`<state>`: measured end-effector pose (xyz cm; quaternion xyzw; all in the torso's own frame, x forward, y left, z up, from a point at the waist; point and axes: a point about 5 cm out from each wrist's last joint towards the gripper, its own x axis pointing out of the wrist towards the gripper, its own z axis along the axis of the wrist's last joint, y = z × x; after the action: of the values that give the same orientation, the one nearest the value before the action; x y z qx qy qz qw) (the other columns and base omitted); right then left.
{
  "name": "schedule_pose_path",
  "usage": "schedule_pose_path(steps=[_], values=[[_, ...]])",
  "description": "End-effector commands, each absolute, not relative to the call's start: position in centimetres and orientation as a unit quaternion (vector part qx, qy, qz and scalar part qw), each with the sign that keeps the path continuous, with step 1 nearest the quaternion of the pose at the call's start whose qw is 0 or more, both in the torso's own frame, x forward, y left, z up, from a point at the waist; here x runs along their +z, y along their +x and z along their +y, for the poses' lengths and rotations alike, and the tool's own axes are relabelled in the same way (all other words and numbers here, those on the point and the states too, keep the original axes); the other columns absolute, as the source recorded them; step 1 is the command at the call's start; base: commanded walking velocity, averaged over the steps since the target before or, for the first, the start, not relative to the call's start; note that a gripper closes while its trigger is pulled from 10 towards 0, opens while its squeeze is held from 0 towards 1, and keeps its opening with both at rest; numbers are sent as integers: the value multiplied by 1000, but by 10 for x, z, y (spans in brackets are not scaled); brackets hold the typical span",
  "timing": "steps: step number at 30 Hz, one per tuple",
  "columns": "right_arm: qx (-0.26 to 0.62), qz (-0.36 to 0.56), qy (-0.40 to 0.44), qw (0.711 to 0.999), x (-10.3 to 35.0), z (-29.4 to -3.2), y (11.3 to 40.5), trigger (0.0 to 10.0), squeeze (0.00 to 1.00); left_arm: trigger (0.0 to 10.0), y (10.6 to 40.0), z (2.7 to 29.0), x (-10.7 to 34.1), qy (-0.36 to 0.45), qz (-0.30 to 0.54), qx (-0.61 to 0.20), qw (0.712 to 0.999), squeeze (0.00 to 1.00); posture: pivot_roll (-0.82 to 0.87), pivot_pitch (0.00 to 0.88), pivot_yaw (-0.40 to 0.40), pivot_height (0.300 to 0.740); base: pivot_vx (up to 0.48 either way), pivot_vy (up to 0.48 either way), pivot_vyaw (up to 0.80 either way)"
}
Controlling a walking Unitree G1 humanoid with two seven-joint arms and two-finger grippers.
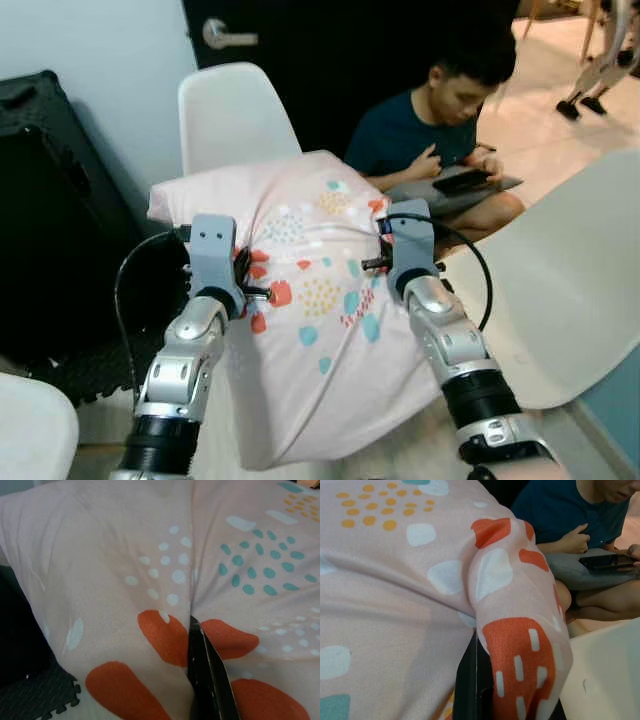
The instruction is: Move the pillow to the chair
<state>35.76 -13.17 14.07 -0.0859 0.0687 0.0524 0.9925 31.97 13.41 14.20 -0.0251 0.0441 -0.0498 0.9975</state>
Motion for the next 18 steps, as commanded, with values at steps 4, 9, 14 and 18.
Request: schedule_pose_path(steps=[4, 9, 14, 18], values=[[66, 45, -80, 994, 147, -125, 357, 10000, 0, 10000, 320, 134, 152, -26, 20, -58, 998, 0, 57, 125, 55, 740, 345, 0, 0], [66, 42, -83, 993, 146, -124, 357, 10000, 0, 10000, 320, 132, 153, -27, 20, -61, 998, 0, 57, 118, 56, 740, 343, 0, 0], [66, 41, -84, 993, 146, -124, 357, 10000, 0, 10000, 320, 132, 153, -27, 19, -63, 997, 0, 59, 114, 57, 740, 345, 0, 0], [65, 41, -84, 993, 145, -124, 357, 10000, 0, 10000, 320, 132, 153, -27, 20, -64, 997, 0, 61, 108, 58, 740, 343, 0, 0]])
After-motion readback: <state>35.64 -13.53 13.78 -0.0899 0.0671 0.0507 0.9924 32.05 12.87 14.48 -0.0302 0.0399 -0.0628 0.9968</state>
